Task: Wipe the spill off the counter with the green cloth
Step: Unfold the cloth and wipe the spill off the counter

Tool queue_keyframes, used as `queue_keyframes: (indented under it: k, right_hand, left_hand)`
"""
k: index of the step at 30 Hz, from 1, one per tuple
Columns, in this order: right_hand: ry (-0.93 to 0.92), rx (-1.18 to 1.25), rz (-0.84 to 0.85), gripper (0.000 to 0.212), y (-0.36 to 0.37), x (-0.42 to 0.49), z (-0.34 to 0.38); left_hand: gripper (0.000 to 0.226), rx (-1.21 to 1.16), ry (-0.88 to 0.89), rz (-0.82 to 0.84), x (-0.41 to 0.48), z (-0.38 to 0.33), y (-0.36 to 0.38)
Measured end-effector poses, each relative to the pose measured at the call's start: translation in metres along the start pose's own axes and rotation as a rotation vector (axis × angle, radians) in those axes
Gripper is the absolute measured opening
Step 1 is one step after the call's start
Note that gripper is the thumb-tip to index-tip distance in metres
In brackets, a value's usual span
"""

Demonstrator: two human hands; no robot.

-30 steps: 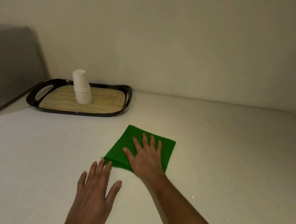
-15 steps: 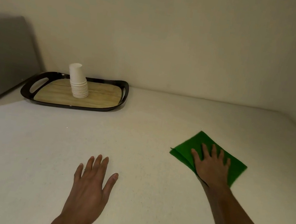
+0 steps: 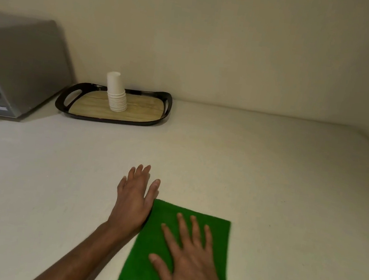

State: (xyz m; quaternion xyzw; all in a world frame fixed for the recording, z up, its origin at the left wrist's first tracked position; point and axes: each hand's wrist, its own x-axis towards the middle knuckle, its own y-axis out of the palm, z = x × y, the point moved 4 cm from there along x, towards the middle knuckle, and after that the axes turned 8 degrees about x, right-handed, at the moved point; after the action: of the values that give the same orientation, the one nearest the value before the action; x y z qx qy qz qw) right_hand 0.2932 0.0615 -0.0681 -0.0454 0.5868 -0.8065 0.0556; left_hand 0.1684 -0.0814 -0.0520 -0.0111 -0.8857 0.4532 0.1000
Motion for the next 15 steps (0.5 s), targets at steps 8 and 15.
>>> queue_keyframes:
  k: [8, 15]
  right_hand:
    - [0.105, 0.024, -0.009, 0.076, 0.0, 0.1, -0.017]
    - [0.312, 0.0, -0.138, 0.082, -0.026, 0.025, -0.111]
  left_hand:
    - [0.063, 0.07, -0.005, -0.023, -0.032, 0.009, -0.014]
    - [0.066, 0.071, -0.01, -0.035, -0.055, 0.022, -0.013]
